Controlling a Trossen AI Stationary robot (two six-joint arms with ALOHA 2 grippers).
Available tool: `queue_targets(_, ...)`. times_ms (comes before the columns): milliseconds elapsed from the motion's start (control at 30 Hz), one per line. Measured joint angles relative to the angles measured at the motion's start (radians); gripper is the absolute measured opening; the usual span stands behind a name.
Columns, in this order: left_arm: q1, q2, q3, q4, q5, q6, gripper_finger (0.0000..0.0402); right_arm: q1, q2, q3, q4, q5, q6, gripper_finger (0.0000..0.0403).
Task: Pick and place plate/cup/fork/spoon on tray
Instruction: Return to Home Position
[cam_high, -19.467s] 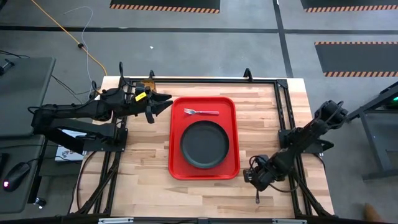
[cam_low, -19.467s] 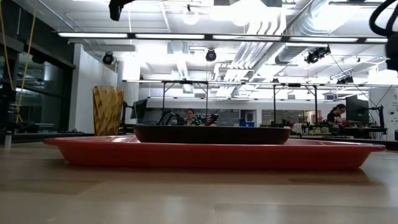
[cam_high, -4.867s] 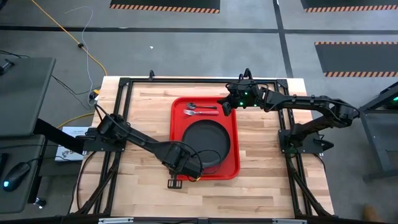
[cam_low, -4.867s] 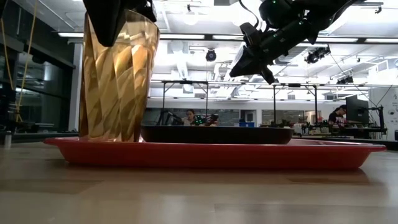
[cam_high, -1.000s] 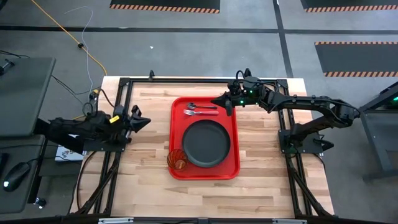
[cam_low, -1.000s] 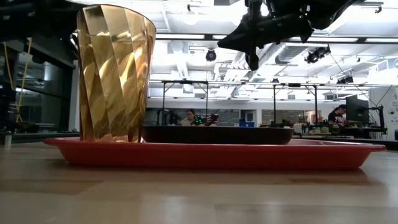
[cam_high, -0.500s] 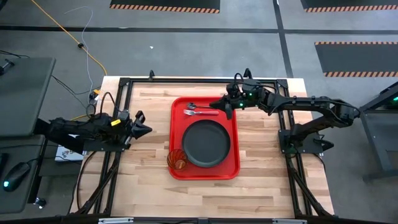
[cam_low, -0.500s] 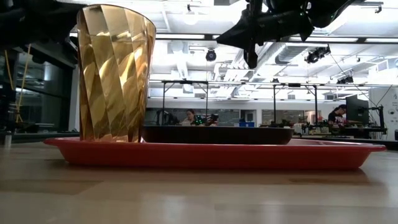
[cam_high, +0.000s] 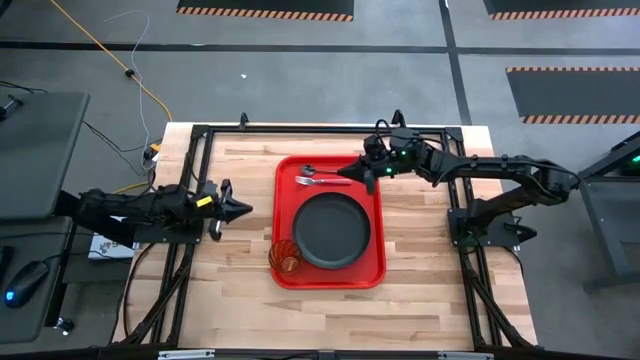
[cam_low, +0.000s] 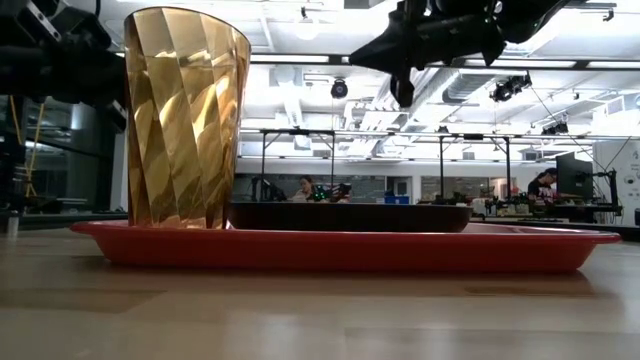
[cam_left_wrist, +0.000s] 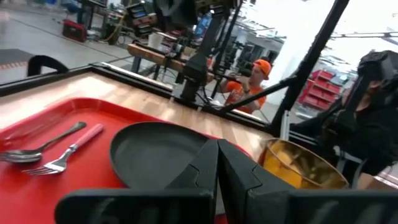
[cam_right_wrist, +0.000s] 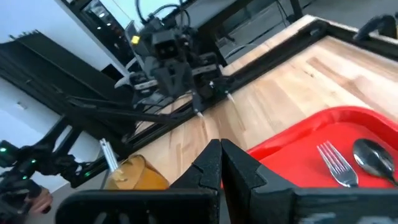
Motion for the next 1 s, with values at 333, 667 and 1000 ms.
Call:
queue_targets(333, 0.0, 0.002, 0.0, 0.0, 0.01, 0.025, 0.0, -0.003, -0.24, -0.112, -0.034, 0.065, -0.022, 0.0)
queue_targets(667, 0.0, 0.002, 0.0, 0.0, 0.01, 0.0, 0.0, 0.135, -0.706, -0.428, -0.024, 0.298, -0.003, 0.0)
queue_targets(1000, 0.0, 0.002, 0.0, 0.0, 0.01, 0.0, 0.0, 0.286, -0.954, -0.606, -0.005, 0.491, -0.076, 0.0)
